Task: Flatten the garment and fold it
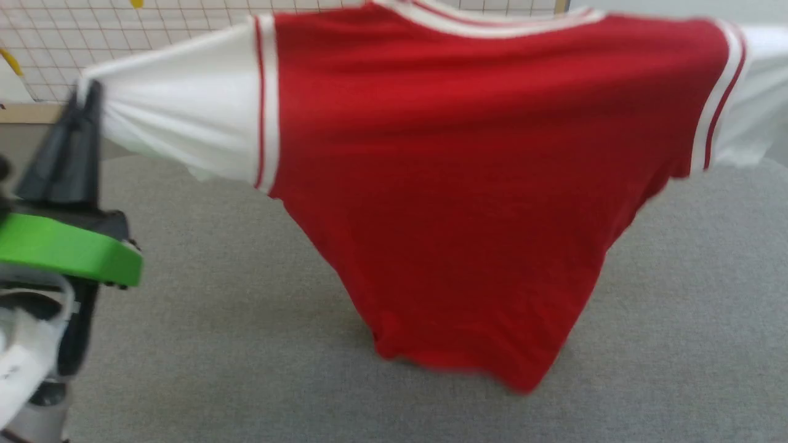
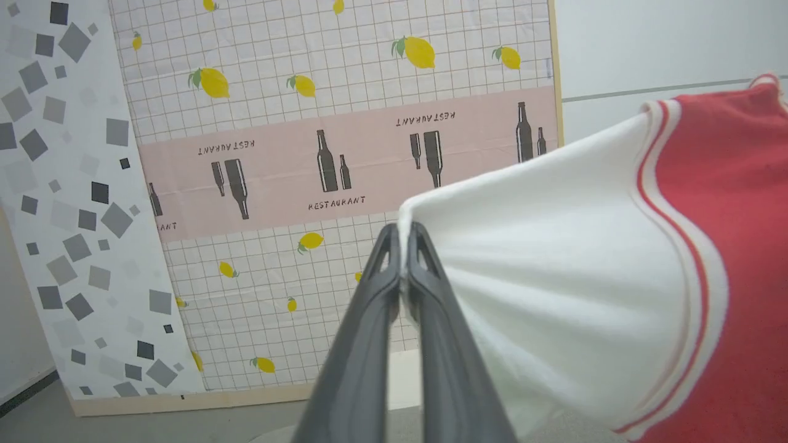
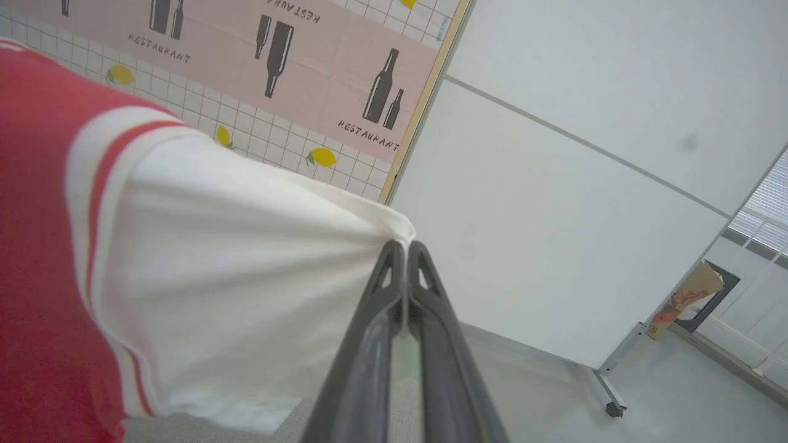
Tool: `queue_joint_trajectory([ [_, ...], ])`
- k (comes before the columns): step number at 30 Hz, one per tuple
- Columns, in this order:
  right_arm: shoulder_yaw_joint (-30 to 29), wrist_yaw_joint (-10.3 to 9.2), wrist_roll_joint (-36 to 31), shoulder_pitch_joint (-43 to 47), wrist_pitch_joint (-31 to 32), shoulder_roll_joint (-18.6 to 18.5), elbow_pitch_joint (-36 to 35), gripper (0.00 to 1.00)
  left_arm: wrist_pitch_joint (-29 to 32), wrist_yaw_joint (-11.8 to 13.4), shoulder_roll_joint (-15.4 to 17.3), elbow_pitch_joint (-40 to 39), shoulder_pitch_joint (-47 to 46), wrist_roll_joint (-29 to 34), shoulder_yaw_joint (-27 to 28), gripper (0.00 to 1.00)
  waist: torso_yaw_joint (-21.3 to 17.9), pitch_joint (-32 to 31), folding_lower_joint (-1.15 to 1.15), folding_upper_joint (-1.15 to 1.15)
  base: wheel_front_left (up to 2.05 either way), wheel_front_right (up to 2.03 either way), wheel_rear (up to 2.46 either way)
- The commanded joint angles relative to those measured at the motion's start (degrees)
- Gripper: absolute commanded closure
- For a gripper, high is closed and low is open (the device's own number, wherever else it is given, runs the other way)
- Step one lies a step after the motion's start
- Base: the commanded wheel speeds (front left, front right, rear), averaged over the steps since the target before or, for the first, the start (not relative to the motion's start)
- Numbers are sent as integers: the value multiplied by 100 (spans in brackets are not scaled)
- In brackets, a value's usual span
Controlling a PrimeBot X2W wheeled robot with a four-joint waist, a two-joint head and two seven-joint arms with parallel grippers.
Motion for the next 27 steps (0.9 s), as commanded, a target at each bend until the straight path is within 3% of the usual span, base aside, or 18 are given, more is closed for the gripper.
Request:
queue_joint_trajectory([
  [1,-71,-12,56,-168,72,23,-88,100,2,55,95,-94,-127,-51,127,100,-58,121,0,0,0,0,0],
  [8,23,-12,154,-1053,16,-134,134,100,183,-95,419,-57,-988,-240,399,100,-174,713,0,0,0,0,0],
  [16,454,-12,253,-2634,-240,-14,1235,100,229,-546,500,1208,-2821,-299,71,100,-291,1645,0,0,0,0,0],
  [27,764,-12,-373,-5161,-1034,252,3118,100,-295,-949,70,3331,-5731,153,-547,100,-331,2887,0,0,0,0,0],
])
